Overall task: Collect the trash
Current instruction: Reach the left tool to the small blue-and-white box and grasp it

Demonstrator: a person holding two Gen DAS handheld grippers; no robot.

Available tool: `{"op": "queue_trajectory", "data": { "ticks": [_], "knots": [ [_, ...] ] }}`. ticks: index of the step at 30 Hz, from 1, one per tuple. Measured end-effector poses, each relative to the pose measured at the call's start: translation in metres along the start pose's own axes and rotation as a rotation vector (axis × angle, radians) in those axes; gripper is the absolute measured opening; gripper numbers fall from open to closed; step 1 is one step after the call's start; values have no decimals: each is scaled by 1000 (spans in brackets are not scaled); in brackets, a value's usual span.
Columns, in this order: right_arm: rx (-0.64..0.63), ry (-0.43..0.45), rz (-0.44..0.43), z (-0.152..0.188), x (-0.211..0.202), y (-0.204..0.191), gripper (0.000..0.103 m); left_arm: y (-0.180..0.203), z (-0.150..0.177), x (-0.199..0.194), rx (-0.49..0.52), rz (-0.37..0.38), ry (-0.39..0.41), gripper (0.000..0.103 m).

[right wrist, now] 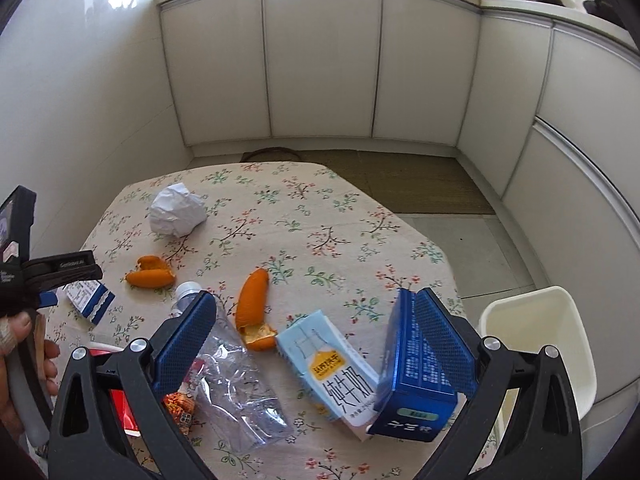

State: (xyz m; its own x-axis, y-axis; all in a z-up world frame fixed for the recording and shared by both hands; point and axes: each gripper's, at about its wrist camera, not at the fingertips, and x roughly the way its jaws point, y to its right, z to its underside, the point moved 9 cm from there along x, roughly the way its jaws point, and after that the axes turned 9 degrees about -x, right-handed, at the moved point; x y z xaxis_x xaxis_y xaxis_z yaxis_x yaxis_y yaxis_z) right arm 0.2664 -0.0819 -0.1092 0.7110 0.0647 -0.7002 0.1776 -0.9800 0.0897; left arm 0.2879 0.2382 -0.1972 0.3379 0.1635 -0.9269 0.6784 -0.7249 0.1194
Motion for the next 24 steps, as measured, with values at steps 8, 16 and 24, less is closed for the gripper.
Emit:
{"op": "queue_trajectory", "data": {
  "ticks": [8, 16, 24],
  "knots": [
    [-79, -36, -34, 4, 17, -15, 96, -20, -14, 40, -123, -15, -74, 96],
    [-204, -67, -107, 10, 29, -39, 96, -6, -10, 42, 8, -35, 8, 62],
    [-432, -135, -323, -9, 56, -102, 96, -10, 9, -23, 45, 131, 13, 55]
  ]
}}
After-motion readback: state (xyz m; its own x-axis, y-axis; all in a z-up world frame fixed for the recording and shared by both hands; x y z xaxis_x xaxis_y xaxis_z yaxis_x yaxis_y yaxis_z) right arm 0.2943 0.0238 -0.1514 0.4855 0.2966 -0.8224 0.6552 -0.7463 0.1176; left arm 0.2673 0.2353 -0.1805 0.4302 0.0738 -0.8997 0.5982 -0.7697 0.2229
